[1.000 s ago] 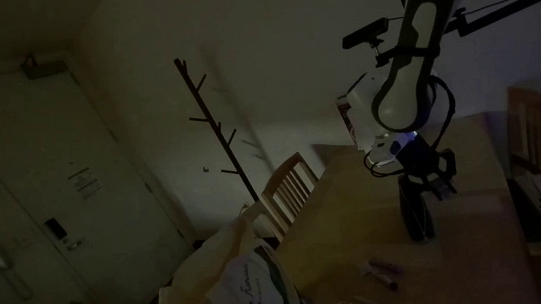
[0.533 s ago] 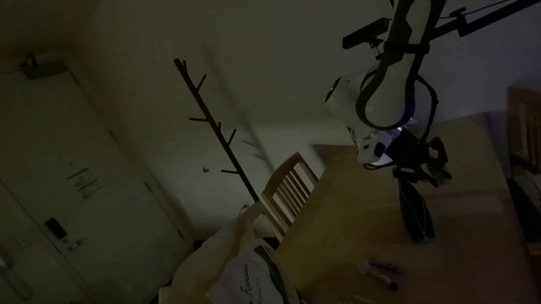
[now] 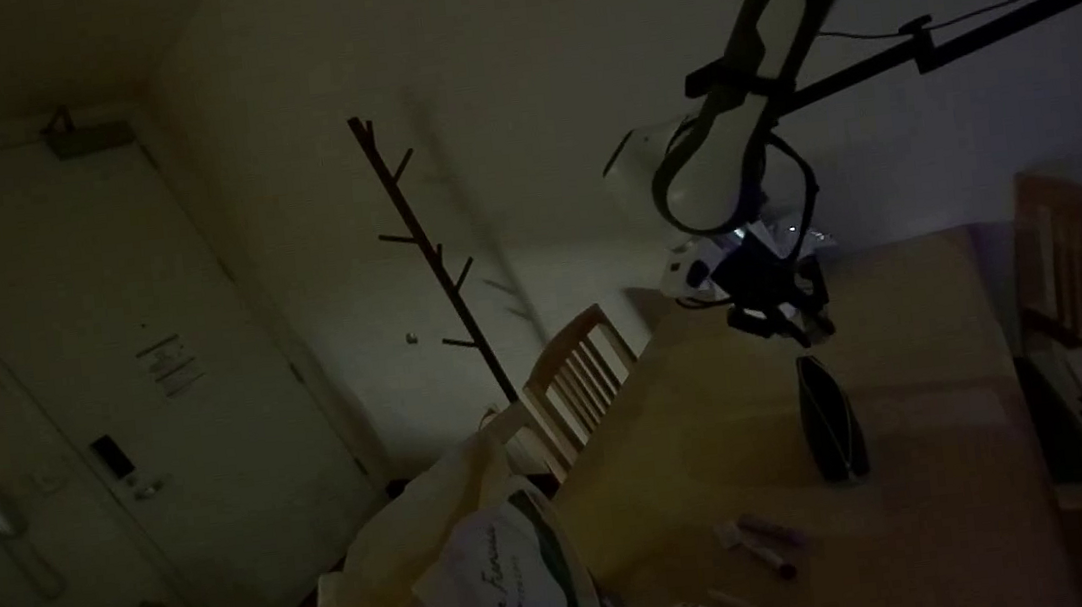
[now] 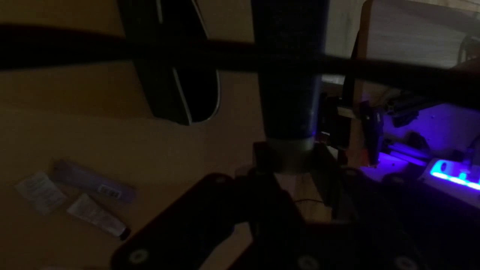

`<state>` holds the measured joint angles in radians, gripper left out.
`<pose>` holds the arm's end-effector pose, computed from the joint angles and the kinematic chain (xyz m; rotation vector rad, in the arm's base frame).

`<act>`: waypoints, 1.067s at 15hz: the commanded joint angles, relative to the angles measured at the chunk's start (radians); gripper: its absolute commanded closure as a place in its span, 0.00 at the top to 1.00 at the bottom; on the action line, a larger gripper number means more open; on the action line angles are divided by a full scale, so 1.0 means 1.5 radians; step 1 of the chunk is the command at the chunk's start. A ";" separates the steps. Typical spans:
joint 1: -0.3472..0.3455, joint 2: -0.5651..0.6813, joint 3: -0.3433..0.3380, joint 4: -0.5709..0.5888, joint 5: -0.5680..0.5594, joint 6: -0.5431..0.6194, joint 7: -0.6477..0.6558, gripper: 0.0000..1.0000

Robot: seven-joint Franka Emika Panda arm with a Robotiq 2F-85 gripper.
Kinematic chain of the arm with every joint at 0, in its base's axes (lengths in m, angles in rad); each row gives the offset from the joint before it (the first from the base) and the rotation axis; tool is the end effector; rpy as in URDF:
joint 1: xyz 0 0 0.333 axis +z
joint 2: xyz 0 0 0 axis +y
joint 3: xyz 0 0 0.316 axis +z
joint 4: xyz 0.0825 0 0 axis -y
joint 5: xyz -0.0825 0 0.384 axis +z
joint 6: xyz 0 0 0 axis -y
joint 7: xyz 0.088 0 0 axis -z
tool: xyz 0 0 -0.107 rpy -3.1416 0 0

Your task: Put the tube in the bag

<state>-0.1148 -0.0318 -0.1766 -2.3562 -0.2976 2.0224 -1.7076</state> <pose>0.4385 -0.1491 0.3221 -2.0816 -2.1190 0.5473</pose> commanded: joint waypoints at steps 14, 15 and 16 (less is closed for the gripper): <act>-0.027 0.065 -0.006 0.091 0.164 0.013 -0.086 0.08; -0.028 0.073 -0.003 0.097 0.177 0.002 -0.087 0.08; -0.028 0.086 0.000 0.106 0.189 -0.017 -0.077 0.08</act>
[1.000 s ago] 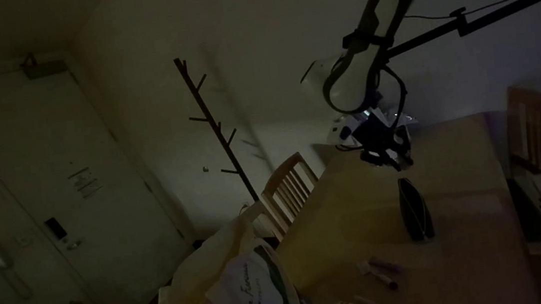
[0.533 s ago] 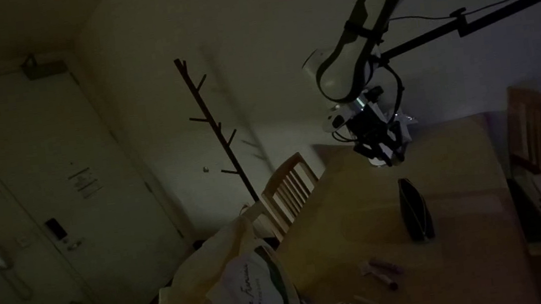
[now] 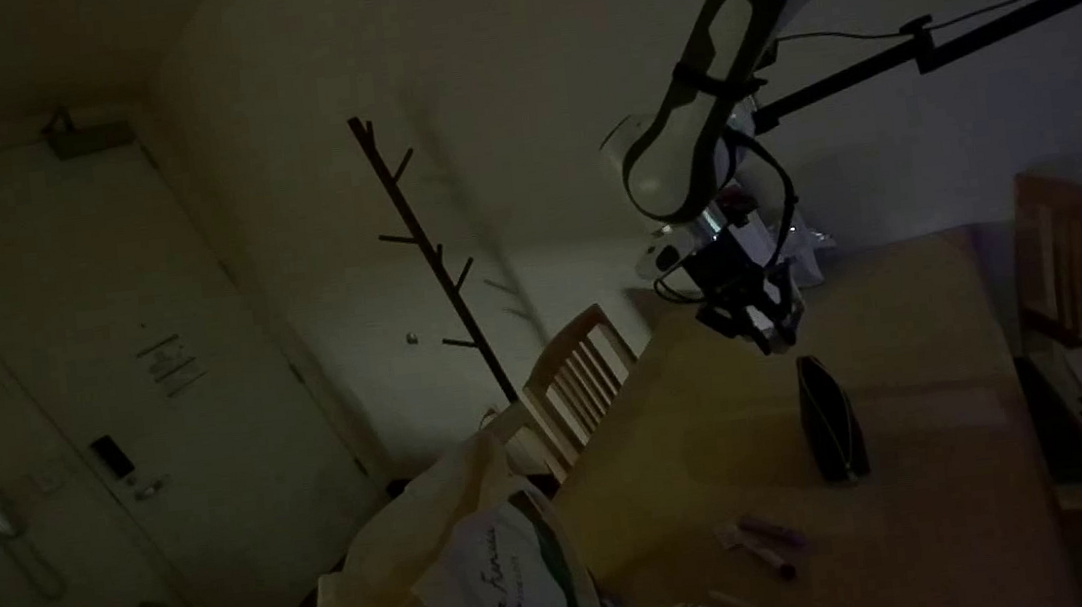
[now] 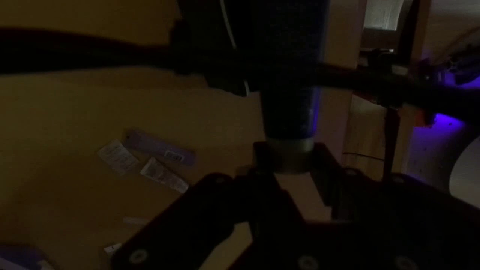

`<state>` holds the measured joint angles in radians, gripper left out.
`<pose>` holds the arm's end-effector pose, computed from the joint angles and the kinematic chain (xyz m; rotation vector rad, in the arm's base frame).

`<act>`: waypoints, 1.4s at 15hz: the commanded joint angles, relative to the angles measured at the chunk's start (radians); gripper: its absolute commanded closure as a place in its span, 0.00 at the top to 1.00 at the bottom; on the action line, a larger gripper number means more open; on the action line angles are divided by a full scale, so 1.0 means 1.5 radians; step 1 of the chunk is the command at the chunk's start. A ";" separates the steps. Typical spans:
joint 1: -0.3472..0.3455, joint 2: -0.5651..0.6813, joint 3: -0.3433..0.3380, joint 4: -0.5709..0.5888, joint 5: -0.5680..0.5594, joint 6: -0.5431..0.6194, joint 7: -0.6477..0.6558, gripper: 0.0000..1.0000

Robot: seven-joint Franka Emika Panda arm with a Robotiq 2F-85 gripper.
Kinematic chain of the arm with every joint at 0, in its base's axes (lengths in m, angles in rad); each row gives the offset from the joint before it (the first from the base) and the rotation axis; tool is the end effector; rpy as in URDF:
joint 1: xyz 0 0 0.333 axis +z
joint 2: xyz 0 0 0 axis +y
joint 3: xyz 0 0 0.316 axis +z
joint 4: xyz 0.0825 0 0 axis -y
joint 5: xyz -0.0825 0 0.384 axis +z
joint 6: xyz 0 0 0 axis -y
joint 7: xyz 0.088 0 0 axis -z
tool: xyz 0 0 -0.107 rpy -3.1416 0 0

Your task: Put the tube in the bag

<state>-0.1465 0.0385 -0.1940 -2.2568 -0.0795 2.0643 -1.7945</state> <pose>0.4681 -0.1702 0.3291 -2.1695 -2.0192 0.2603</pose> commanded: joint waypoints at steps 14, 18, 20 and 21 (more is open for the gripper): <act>-0.018 0.152 0.039 0.154 0.033 -0.264 0.033 0.32; -0.027 0.180 0.045 0.178 0.046 -0.286 0.006 0.08; -0.036 0.188 0.051 0.180 0.055 -0.282 -0.031 0.08; -0.043 0.190 0.056 0.179 0.064 -0.280 -0.062 0.08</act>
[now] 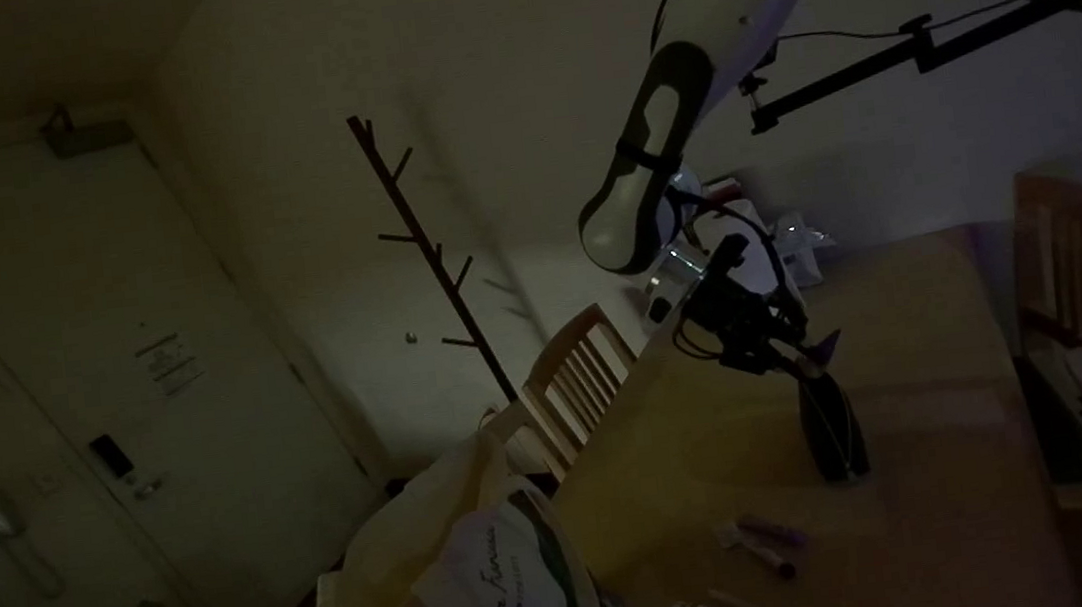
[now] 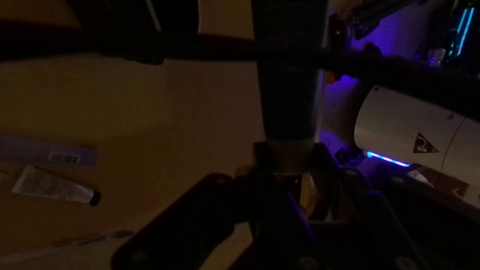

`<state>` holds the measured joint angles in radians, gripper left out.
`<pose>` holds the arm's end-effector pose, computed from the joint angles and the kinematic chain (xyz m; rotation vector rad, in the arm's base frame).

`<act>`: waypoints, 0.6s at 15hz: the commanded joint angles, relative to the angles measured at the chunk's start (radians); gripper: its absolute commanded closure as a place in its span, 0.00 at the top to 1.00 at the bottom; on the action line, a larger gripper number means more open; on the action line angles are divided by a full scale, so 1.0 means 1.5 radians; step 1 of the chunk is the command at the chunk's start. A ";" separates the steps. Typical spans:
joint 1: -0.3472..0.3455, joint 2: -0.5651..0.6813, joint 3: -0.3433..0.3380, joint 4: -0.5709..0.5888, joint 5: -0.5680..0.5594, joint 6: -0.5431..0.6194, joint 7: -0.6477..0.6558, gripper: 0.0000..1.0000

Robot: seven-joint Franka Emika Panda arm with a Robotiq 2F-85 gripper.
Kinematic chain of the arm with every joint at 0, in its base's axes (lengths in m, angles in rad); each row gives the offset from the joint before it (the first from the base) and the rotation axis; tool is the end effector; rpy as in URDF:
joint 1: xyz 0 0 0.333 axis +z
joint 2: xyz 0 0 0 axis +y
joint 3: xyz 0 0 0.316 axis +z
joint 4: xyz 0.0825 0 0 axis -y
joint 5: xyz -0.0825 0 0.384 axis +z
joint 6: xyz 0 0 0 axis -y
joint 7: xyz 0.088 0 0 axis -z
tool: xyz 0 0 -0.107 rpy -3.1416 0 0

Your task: Put the tube in the bag

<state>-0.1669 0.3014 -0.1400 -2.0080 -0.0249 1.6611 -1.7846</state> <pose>0.4931 -0.1580 0.2759 -1.8971 -1.7333 0.5061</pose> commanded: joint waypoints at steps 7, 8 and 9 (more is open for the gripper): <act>-0.034 0.037 0.025 0.003 0.010 -0.019 -0.137 0.32; -0.035 0.042 0.026 0.004 0.010 -0.021 -0.141 0.32; -0.035 0.045 0.026 0.005 0.010 -0.022 -0.143 0.32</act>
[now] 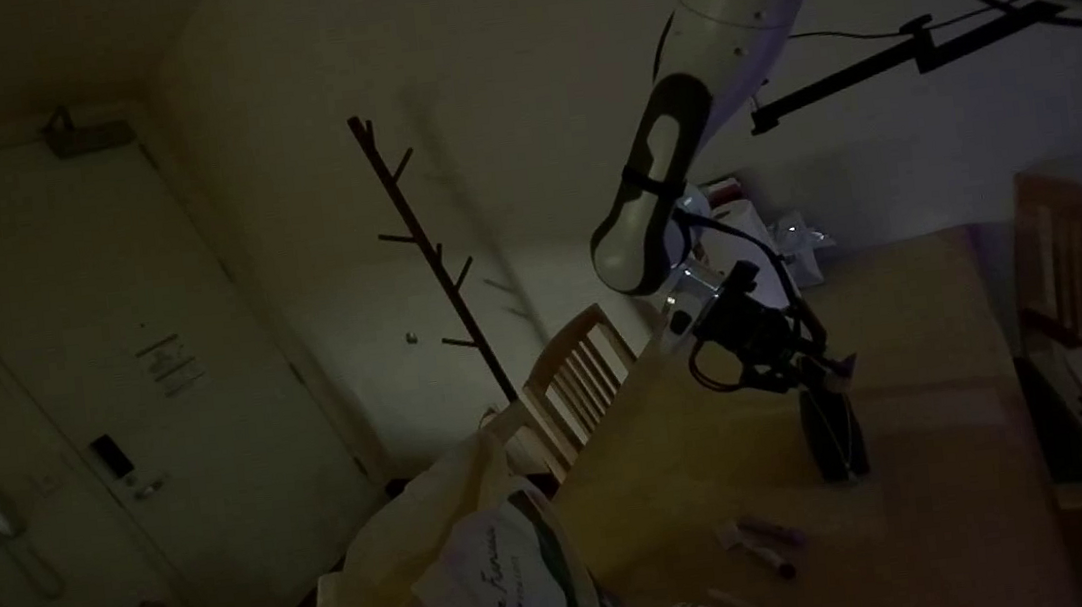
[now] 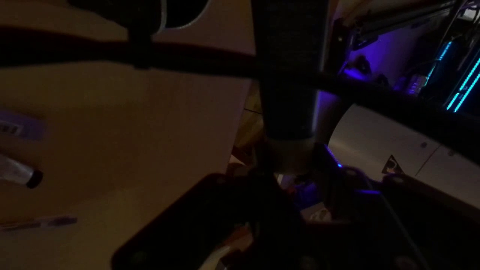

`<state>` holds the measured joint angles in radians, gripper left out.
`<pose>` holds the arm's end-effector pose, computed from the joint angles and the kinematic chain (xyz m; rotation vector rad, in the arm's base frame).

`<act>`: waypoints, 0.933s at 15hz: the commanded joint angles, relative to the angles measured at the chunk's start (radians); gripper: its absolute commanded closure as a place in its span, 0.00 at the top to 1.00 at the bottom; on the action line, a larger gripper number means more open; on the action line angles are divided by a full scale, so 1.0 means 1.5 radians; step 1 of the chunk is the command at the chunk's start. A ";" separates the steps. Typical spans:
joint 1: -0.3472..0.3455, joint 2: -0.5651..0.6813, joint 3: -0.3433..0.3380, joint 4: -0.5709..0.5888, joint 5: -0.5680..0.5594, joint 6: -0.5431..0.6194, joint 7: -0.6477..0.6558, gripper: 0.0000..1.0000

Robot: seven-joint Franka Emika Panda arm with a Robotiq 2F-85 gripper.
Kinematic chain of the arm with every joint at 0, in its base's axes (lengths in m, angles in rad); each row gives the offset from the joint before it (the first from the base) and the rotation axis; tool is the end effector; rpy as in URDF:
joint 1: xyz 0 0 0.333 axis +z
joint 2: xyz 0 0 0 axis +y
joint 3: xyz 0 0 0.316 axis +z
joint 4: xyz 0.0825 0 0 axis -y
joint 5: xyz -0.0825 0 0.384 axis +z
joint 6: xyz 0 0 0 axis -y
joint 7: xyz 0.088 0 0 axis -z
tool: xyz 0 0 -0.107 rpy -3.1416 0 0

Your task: Put the tube in the bag

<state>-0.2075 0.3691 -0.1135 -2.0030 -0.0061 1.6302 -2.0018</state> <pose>0.4840 -0.1614 0.2424 -1.6378 -1.8185 0.4335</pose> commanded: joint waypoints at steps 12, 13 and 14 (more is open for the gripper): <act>-0.004 0.004 0.030 0.018 -0.110 -0.039 -0.244 0.08; -0.006 0.006 0.030 0.021 -0.115 -0.041 -0.263 0.08; -0.010 0.015 0.028 0.029 -0.113 -0.054 -0.277 0.08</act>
<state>-0.2062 0.3774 -0.0756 -1.9928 -0.1517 1.6003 -2.3330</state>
